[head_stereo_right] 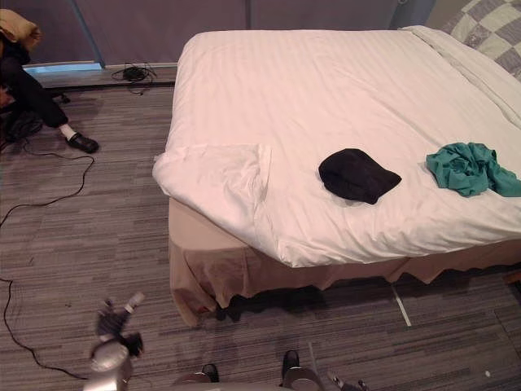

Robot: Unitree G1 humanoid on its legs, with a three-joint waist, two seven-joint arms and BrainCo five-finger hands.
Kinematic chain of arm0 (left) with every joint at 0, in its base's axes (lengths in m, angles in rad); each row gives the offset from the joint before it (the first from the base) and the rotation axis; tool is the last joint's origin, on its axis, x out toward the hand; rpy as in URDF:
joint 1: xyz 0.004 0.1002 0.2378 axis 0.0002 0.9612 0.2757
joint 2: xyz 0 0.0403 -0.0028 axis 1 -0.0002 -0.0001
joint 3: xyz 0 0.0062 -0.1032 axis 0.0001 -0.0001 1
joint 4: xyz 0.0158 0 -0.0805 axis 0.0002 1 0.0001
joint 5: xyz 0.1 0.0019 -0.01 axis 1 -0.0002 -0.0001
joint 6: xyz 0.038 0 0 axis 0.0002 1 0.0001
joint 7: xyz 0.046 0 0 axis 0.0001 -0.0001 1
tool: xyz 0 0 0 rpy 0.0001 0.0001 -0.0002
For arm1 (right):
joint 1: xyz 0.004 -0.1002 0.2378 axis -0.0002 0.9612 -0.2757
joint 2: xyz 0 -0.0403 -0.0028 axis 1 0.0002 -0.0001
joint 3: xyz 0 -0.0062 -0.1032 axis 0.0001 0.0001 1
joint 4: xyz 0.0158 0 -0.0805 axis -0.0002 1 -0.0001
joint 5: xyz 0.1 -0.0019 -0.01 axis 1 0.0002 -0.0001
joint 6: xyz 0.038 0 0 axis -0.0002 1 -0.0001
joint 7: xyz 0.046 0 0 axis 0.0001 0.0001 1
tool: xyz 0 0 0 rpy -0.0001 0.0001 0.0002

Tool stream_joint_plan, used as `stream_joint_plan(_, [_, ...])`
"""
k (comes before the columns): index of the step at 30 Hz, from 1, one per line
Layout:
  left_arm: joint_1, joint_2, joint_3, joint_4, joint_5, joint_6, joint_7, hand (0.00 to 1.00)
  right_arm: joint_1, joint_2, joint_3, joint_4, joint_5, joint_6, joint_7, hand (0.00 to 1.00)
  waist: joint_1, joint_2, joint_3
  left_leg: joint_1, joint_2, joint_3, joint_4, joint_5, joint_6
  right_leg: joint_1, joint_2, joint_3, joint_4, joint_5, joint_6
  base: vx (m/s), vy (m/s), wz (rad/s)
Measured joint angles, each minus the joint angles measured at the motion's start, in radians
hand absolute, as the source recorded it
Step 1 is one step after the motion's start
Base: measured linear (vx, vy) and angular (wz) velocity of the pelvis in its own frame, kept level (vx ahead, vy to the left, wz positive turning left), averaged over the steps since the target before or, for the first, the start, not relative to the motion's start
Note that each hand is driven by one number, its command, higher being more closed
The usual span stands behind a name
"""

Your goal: Tidy the bed and pick cloth on bed and put in laundry

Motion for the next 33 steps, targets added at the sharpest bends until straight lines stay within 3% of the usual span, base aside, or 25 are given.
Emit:
stream_joint_plan(4, [-0.179, 0.119, -0.011, -0.190, 0.012, -0.036, 0.058, 0.00, 0.016, -0.021, 0.000, -0.005, 0.001, -0.002, 0.002, 0.00, -0.002, 0.035, -0.016, -0.059, 0.006, 0.099, -0.009, 0.016, -0.008, -0.082, -0.006, 0.036, 0.000, 0.017, 0.001, 0.03, 0.008, -0.12])
stream_joint_plan(6, [-0.248, 0.144, -0.026, -0.198, 0.024, -0.036, 0.070, 0.00, 0.002, -0.018, 0.000, -0.022, 0.003, -0.002, 0.002, 0.00, -0.004, 0.033, -0.014, -0.084, 0.005, 0.115, 0.001, 0.020, -0.010, -0.114, -0.007, 0.049, 0.006, 0.022, 0.000, 0.02, 0.009, -0.17])
stream_joint_plan(10, [-0.469, 0.204, -0.176, -0.195, 0.075, -0.025, 0.112, 0.00, -0.064, -0.016, 0.007, -0.058, 0.025, -0.004, 0.002, 0.00, -0.014, -0.005, 0.012, -0.191, 0.011, 0.173, 0.053, 0.020, -0.010, -0.229, -0.008, 0.089, 0.027, 0.042, -0.008, -0.03, -0.019, -0.22])
stream_joint_plan(13, [-0.706, 0.278, -0.308, -0.086, 0.145, 0.006, 0.125, 0.00, -0.141, -0.019, 0.073, -0.125, 0.050, -0.012, -0.012, 0.00, -0.034, -0.036, 0.082, -0.295, 0.019, 0.201, 0.105, 0.018, -0.007, -0.335, -0.007, 0.130, 0.029, 0.081, -0.010, -0.11, -0.050, -0.23])
stream_joint_plan(14, [-0.825, 0.306, -0.357, 0.012, 0.171, 0.024, 0.125, 0.00, -0.160, -0.022, 0.113, -0.179, 0.065, -0.029, -0.019, 0.00, -0.046, -0.041, 0.134, -0.327, 0.024, 0.217, 0.128, 0.011, 0.004, -0.368, -0.005, 0.152, 0.026, 0.098, -0.009, -0.13, -0.046, -0.27])
stream_joint_plan(16, [-0.926, 0.326, -0.400, 0.120, 0.191, 0.044, 0.122, 0.00, -0.168, -0.027, 0.146, -0.239, 0.082, -0.046, -0.021, 0.00, -0.058, -0.043, 0.170, -0.368, 0.030, 0.237, 0.151, 0.005, 0.012, -0.410, -0.004, 0.174, 0.025, 0.116, -0.005, -0.12, -0.041, -0.32])
stream_joint_plan(17, [-0.989, 0.327, -0.427, 0.191, 0.209, 0.058, 0.105, 1.00, -0.169, -0.030, 0.169, -0.266, 0.102, -0.054, -0.022, 0.00, -0.056, -0.047, 0.192, -0.388, 0.037, 0.250, 0.168, -0.001, 0.021, -0.432, 0.002, 0.196, 0.021, 0.131, -0.004, -0.10, -0.039, -0.39])
stream_joint_plan(20, [-1.102, 0.327, -0.516, 0.370, 0.306, 0.086, 0.038, 1.00, -0.166, -0.026, 0.222, -0.327, 0.154, -0.078, -0.041, 0.00, -0.073, -0.057, 0.233, -0.429, 0.061, 0.279, 0.214, -0.019, 0.023, -0.466, 0.016, 0.242, 0.006, 0.161, 0.008, -0.08, -0.040, -0.30])
stream_joint_plan(24, [-1.134, 0.343, -0.532, 0.424, 0.416, 0.087, 0.034, 1.00, -0.146, -0.031, 0.260, -0.417, 0.169, -0.091, -0.045, 0.00, -0.076, -0.061, 0.246, -0.441, 0.089, 0.298, 0.253, -0.043, 0.022, -0.467, 0.032, 0.267, 0.003, 0.168, 0.012, -0.07, -0.050, -0.17])
stream_joint_plan(27, [-1.124, 0.373, -0.549, 0.433, 0.518, 0.084, -0.007, 1.00, -0.122, -0.042, 0.274, -0.580, 0.183, -0.101, -0.047, 0.00, -0.073, -0.061, 0.246, -0.432, 0.093, 0.301, 0.258, -0.048, 0.028, -0.461, 0.034, 0.279, 0.003, 0.173, 0.014, -0.06, -0.047, -0.08])
stream_joint_plan(30, [-1.015, 0.382, -0.550, 0.421, 0.552, 0.071, -0.028, 1.00, -0.111, -0.067, 0.265, -0.773, 0.187, -0.109, -0.074, 0.00, -0.071, -0.060, 0.246, -0.366, 0.097, 0.301, 0.249, -0.048, 0.028, -0.399, 0.039, 0.277, 0.003, 0.173, 0.015, -0.03, -0.024, -0.04])
stream_joint_plan(33, [-0.818, 0.336, -0.470, 0.343, 0.550, 0.054, -0.027, 1.00, -0.101, -0.097, 0.225, -0.953, 0.126, -0.127, -0.152, 0.00, -0.063, -0.044, 0.228, -0.301, 0.096, 0.284, 0.218, -0.043, 0.023, -0.333, 0.044, 0.257, -0.004, 0.172, 0.016, -0.02, -0.012, 0.13])
